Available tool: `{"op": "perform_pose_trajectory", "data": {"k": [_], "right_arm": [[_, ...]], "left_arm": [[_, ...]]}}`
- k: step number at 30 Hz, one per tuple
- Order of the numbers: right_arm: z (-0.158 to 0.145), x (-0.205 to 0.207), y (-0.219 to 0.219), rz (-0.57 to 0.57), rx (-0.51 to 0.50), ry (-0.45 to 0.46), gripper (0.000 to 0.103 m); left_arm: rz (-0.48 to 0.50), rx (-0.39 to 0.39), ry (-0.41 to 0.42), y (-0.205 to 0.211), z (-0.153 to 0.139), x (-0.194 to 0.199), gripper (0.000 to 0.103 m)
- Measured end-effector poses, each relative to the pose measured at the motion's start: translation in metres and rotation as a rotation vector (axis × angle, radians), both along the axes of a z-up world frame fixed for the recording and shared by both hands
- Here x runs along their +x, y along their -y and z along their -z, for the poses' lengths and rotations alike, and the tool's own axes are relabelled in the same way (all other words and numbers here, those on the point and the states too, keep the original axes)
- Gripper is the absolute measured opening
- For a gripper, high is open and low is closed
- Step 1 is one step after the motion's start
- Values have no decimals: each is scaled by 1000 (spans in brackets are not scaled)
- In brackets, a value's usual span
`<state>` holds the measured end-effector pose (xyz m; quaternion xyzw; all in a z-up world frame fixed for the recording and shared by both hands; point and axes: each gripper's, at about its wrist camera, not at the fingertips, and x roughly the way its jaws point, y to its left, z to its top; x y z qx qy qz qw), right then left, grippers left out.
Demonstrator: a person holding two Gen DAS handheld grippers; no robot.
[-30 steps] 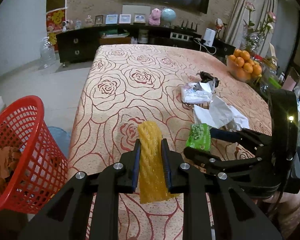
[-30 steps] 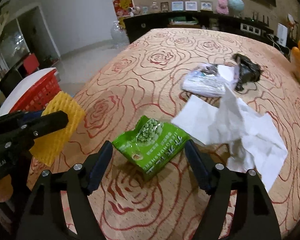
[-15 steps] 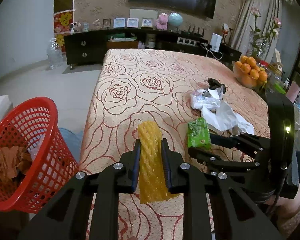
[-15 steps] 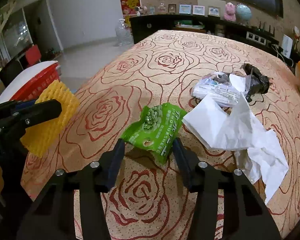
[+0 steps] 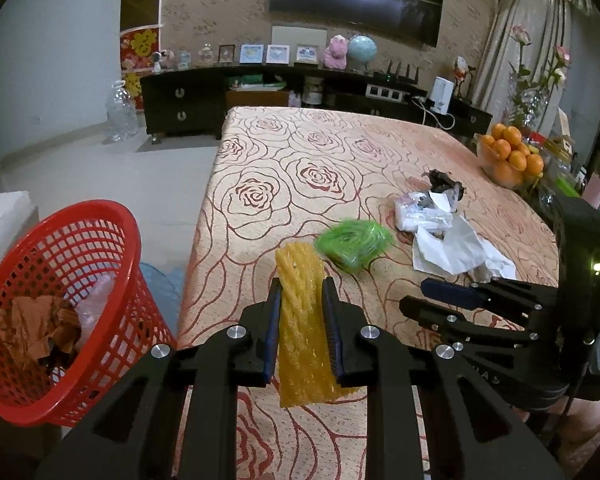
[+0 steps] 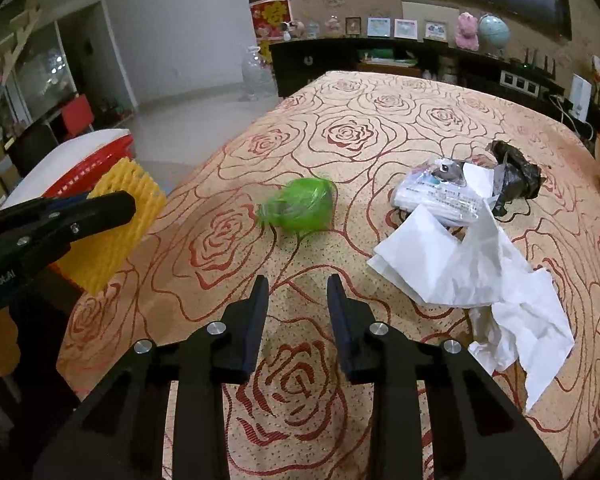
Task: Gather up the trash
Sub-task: 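Reach the right tool to the green snack bag and grasp it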
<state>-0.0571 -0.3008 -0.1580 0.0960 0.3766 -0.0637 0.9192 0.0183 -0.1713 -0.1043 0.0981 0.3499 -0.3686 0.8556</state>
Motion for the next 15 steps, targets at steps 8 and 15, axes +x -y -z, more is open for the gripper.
{"op": "perform_pose_trajectory", "data": {"k": [8,15], "right_arm": [[-14,11,-2,0,-36,35,53],[-8,45,11,21,-14,14,66]], "left_arm": [[-30,-18,12,-8,-6,5,19],[-44,-13,9,-12,-6,8,19]]}}
